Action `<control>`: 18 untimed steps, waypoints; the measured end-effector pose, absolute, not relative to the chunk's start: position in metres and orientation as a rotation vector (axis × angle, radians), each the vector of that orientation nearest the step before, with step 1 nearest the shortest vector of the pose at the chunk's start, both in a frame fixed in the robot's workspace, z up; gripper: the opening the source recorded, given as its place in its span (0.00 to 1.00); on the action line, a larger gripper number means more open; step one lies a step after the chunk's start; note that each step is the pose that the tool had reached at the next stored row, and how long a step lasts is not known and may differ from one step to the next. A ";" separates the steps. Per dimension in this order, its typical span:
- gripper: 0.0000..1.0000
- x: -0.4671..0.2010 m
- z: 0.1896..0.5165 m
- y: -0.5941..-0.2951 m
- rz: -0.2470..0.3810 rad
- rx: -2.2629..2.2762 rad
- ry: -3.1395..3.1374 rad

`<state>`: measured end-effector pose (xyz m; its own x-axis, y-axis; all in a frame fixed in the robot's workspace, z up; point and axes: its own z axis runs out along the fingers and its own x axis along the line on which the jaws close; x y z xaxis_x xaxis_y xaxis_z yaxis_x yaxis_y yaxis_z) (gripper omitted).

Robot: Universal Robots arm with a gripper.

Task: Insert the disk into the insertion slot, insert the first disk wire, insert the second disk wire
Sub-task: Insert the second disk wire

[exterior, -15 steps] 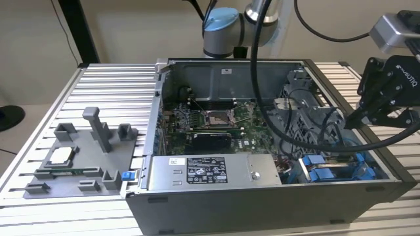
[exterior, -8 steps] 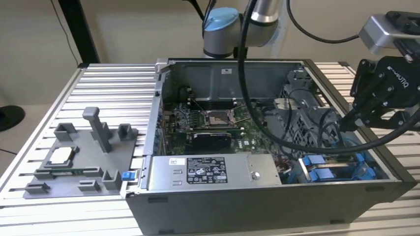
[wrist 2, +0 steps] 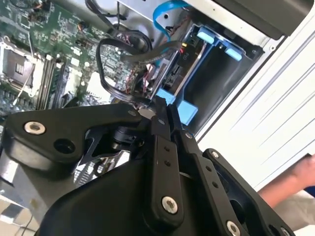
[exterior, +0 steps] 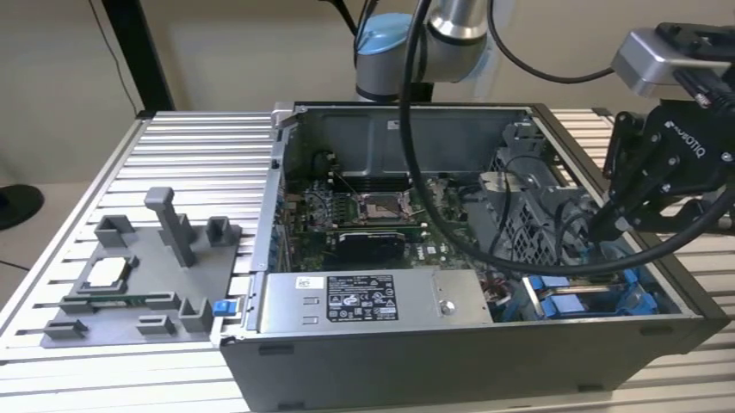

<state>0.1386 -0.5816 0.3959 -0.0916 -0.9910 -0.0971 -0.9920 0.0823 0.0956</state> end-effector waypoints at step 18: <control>0.00 0.108 0.381 -0.581 0.030 -2.056 2.220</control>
